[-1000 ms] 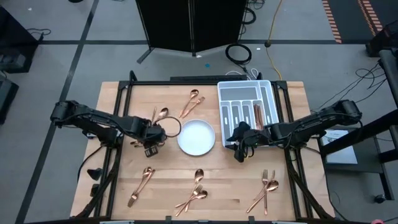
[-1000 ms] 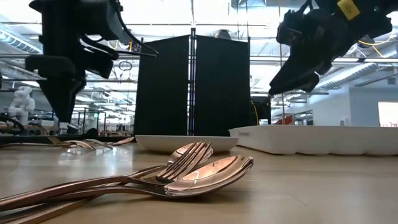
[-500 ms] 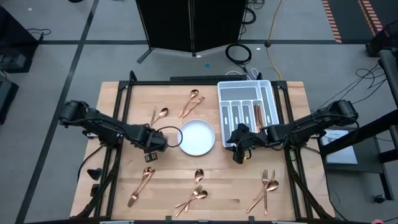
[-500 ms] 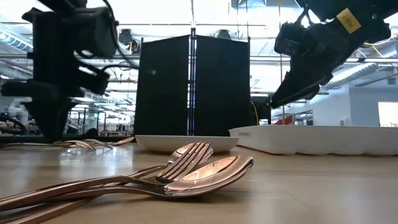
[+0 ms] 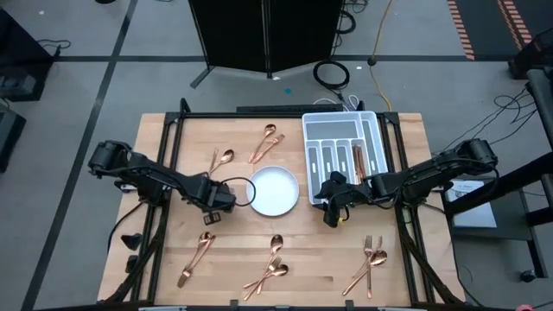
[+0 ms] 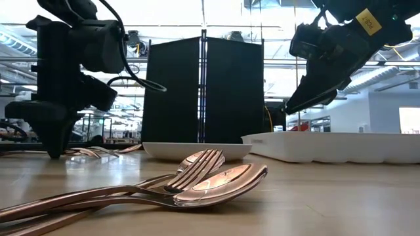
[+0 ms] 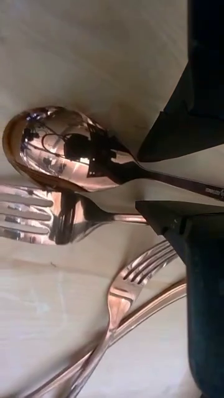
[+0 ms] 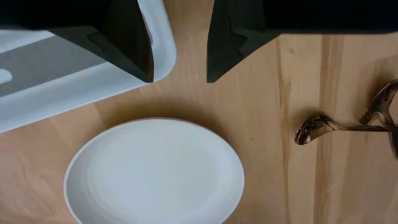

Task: Sort silverware
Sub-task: Put the spoon in the silverware tray

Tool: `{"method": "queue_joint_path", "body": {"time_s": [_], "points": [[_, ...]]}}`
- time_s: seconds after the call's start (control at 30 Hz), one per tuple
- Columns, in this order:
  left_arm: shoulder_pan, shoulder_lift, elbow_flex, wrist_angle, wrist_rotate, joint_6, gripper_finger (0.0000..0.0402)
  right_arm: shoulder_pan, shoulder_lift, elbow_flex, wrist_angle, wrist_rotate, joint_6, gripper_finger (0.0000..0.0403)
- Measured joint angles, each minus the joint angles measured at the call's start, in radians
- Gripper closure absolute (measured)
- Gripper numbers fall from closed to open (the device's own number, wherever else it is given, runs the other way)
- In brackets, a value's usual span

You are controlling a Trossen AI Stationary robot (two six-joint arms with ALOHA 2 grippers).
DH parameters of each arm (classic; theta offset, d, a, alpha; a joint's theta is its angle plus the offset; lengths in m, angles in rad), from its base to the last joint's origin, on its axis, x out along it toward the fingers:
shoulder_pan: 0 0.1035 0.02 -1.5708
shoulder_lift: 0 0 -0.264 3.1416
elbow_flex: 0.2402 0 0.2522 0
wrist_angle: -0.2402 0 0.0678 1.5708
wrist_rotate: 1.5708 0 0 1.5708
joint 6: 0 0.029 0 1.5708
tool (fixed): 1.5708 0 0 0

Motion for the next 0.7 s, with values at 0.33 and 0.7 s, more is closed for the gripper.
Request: {"method": "queue_joint_path", "body": {"time_s": [0.33, 0.7], "points": [[-0.001, 0.019, 0.001, 0.008, 0.021, 0.019, 0.0373, 0.0, 0.0, 0.0, 0.0, 0.0, 0.006, 0.0264], [0.0, 0.006, 0.041, -0.04, 0.022, 0.084, 0.0398, 0.0, 0.0, 0.0, 0.0, -0.002, 0.008, 0.0264]]}}
